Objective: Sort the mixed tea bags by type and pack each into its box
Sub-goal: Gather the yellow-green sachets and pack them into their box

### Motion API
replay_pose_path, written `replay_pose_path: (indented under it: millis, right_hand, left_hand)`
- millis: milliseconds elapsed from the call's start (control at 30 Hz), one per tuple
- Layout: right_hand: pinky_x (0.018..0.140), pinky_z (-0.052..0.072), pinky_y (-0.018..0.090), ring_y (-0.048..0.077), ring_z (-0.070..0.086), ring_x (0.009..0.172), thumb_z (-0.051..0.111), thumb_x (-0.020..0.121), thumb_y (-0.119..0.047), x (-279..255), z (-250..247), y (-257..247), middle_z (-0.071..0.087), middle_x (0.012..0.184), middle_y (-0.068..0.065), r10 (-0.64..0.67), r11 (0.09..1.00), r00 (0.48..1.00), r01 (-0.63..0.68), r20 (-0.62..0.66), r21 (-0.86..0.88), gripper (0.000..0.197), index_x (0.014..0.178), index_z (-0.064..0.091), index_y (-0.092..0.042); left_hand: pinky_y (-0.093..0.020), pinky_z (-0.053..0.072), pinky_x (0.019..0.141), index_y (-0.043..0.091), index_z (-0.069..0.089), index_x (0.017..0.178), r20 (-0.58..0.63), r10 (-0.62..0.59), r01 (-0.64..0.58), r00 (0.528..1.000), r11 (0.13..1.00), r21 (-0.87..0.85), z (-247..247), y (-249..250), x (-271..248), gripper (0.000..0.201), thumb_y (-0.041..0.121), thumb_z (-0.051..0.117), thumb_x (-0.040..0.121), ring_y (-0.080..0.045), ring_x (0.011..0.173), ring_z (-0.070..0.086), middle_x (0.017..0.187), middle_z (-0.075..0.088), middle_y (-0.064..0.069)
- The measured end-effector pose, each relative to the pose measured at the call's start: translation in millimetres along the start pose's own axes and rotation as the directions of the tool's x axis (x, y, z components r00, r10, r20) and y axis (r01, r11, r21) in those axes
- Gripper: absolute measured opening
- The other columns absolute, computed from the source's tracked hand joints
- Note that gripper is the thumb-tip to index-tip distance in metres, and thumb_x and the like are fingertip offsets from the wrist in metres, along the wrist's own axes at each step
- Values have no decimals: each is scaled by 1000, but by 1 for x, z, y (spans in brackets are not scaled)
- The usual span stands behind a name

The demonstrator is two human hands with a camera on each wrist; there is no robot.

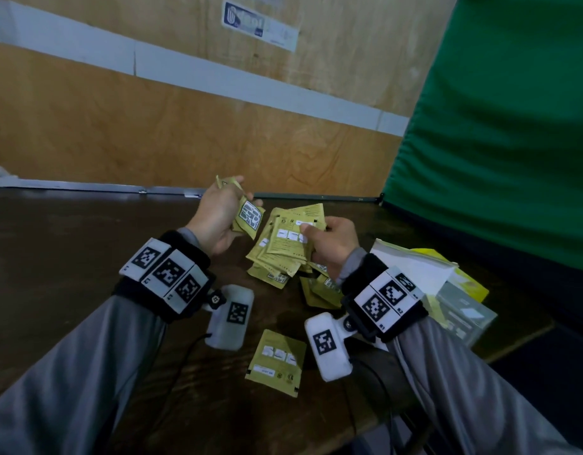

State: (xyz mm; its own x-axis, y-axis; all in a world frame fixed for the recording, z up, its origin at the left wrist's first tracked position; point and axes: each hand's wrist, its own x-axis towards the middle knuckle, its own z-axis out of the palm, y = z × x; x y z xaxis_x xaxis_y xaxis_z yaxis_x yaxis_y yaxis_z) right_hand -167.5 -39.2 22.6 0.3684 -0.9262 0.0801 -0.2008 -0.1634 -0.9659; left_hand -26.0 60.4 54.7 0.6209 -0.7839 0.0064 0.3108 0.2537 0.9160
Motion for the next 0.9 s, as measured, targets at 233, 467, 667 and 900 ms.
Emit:
replay_pose_path:
  millis: [233,467,667,900]
  right_hand:
    - [82,55,50,30,68,90,65,85,-23,-1,5,-3,71,94,8,19,999,998,-21,-55,-41,15,96,63,-13]
    - [82,54,53,33,61,96,54,92,-24,-6,6,-5,60,100,10,17,991,993,-32,-113,-132,15,80,45,-20]
    - [81,54,56,37,65,93,61,81,-26,-7,5,-10,64,89,13,-8,999,994,4,-110,-40,17,70,49,-19]
    - [73,56,32,23,63,104,40,100,-19,-34,9,-32,66,110,14,-31,970,981,-17,193,241,29,106,64,-3]
  left_hand:
    - [-38,54,71,13,36,130,14,-174,170,985,975,141,-6,-2,5,67,32,66,74,-16,70,48,86,43,-5]
    - [-25,44,51,20,46,126,148,-147,54,978,865,499,-4,-5,-3,38,16,60,91,-11,60,50,78,54,-3]
    - [-35,54,75,24,53,123,262,-85,-106,961,764,637,6,-20,-7,45,36,70,83,-20,95,65,109,64,0]
    - [-46,54,86,11,59,120,359,-46,-107,932,913,395,14,-27,-15,35,35,56,94,-26,99,67,113,67,-12]
